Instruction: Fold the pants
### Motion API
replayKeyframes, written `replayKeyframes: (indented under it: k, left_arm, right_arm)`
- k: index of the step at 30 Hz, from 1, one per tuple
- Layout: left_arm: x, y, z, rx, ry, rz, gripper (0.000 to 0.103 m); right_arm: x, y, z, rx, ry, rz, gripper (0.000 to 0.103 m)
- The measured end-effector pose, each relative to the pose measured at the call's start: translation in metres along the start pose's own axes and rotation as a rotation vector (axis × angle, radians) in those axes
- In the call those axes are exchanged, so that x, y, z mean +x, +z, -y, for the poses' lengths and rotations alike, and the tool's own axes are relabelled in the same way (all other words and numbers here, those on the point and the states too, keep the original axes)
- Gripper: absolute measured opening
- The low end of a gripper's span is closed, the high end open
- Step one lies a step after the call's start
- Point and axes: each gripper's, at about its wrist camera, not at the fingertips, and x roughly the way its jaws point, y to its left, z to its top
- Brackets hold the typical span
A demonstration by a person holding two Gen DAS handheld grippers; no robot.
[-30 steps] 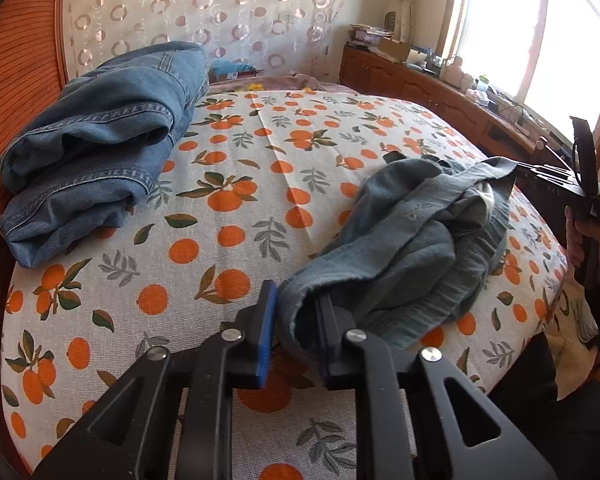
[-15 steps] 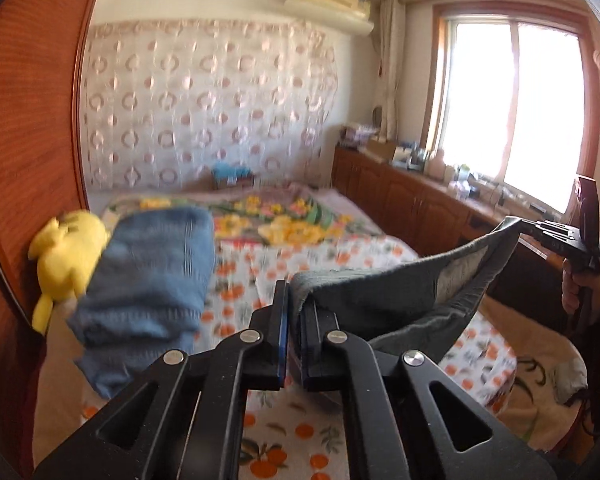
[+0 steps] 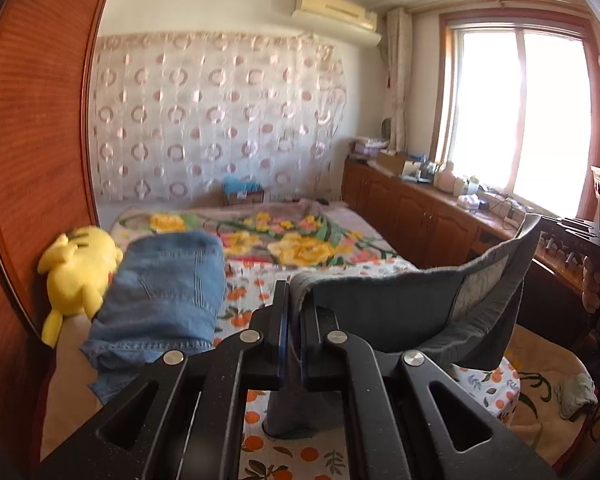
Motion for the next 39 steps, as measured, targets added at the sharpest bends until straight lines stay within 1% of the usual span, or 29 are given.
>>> replayKeyframes:
  k: [2, 4, 6, 7, 8, 10, 11, 12, 14, 16, 18, 19, 20, 21, 22, 23, 24, 25, 26, 28, 30, 31, 34, 37, 39]
  left_arm:
    - [0.025, 0.003, -0.006, 0.01, 0.023, -0.03, 0.005]
    - [0.045, 0.017, -0.01, 0.017, 0.051, -0.037, 0.005]
    - [0.058, 0.033, -0.012, 0.006, 0.068, -0.035, 0.005]
    - [0.063, 0.045, -0.014, -0.006, 0.064, -0.027, 0.005]
    - [0.064, 0.063, -0.016, -0.026, 0.056, -0.005, 0.005]
    - [0.056, 0.08, -0.013, -0.026, 0.069, 0.045, 0.005]
    - [0.046, 0.092, -0.009, -0.014, 0.074, 0.091, 0.005]
    - [0.04, 0.097, -0.006, -0.012, 0.073, 0.112, 0.005]
    - [0.032, 0.096, -0.005, -0.012, 0.069, 0.127, 0.005]
    - [0.031, 0.079, -0.003, 0.007, 0.092, 0.113, 0.005]
    - [0.039, 0.057, -0.007, 0.006, 0.102, 0.073, 0.005]
    - [0.046, 0.04, -0.008, 0.0, 0.099, 0.047, 0.005]
    - [0.053, 0.017, -0.011, -0.008, 0.1, 0.015, 0.005]
    - [0.058, 0.0, -0.014, -0.015, 0.104, -0.012, 0.005]
    - [0.069, -0.029, -0.018, -0.03, 0.111, -0.061, 0.005]
    - [0.077, -0.049, -0.019, -0.041, 0.111, -0.102, 0.005]
    - [0.082, -0.061, -0.018, -0.045, 0.111, -0.13, 0.005]
    - [0.091, -0.084, -0.019, -0.052, 0.111, -0.178, 0.005]
    - [0.095, -0.096, -0.02, -0.061, 0.109, -0.2, 0.005]
    - [0.1, -0.12, -0.021, -0.086, 0.109, -0.251, 0.005]
    - [0.1, -0.131, -0.019, -0.091, 0.106, -0.267, 0.005]
    - [0.099, -0.135, -0.019, -0.098, 0.105, -0.27, 0.005]
    - [0.097, -0.139, -0.02, -0.1, 0.109, -0.278, 0.005]
    - [0.091, -0.144, -0.018, -0.092, 0.098, -0.285, 0.006]
    - [0.086, -0.148, -0.016, -0.078, 0.1, -0.287, 0.009]
  right_arm:
    - [0.021, 0.006, 0.002, -0.001, 0.006, -0.031, 0.004]
    - [0.047, 0.021, 0.003, -0.019, -0.02, -0.053, 0.004]
    - [0.065, 0.043, 0.009, -0.012, -0.05, -0.052, 0.004]
    - [0.071, 0.057, 0.013, -0.003, -0.064, -0.037, 0.004]
    - [0.071, 0.072, 0.016, 0.009, -0.076, -0.013, 0.004]
    - [0.068, 0.095, 0.02, 0.038, -0.086, 0.031, 0.004]
    - [0.068, 0.099, 0.015, 0.047, -0.089, 0.049, 0.004]
    - [0.06, 0.105, 0.014, 0.05, -0.094, 0.072, 0.004]
    - [0.044, 0.104, 0.009, 0.054, -0.092, 0.11, 0.004]
    - [0.037, 0.087, 0.003, 0.056, -0.076, 0.107, 0.004]
    - [0.039, 0.057, -0.003, 0.065, -0.053, 0.078, 0.004]
    - [0.041, 0.037, -0.005, 0.068, -0.036, 0.052, 0.004]
    - [0.046, 0.013, -0.008, 0.072, -0.019, 0.013, 0.004]
    - [0.053, -0.012, -0.002, 0.075, -0.005, -0.029, 0.004]
    - [0.063, -0.039, -0.009, 0.073, 0.009, -0.082, 0.004]
    - [0.072, -0.063, -0.014, 0.07, 0.019, -0.126, 0.004]
    - [0.082, -0.09, -0.021, 0.07, 0.026, -0.175, 0.004]
    - [0.091, -0.113, -0.027, 0.076, 0.035, -0.219, 0.004]
    - [0.099, -0.137, -0.034, 0.086, 0.053, -0.261, 0.004]
    - [0.107, -0.166, -0.041, 0.105, 0.074, -0.309, 0.004]
    - [0.11, -0.181, -0.042, 0.148, 0.087, -0.325, 0.004]
    - [0.111, -0.184, -0.039, 0.169, 0.094, -0.318, 0.004]
    - [0.11, -0.178, -0.031, 0.196, 0.101, -0.307, 0.004]
    - [0.104, -0.177, -0.032, 0.18, 0.093, -0.309, 0.004]
    - [0.117, -0.177, -0.031, 0.177, 0.087, -0.315, 0.004]
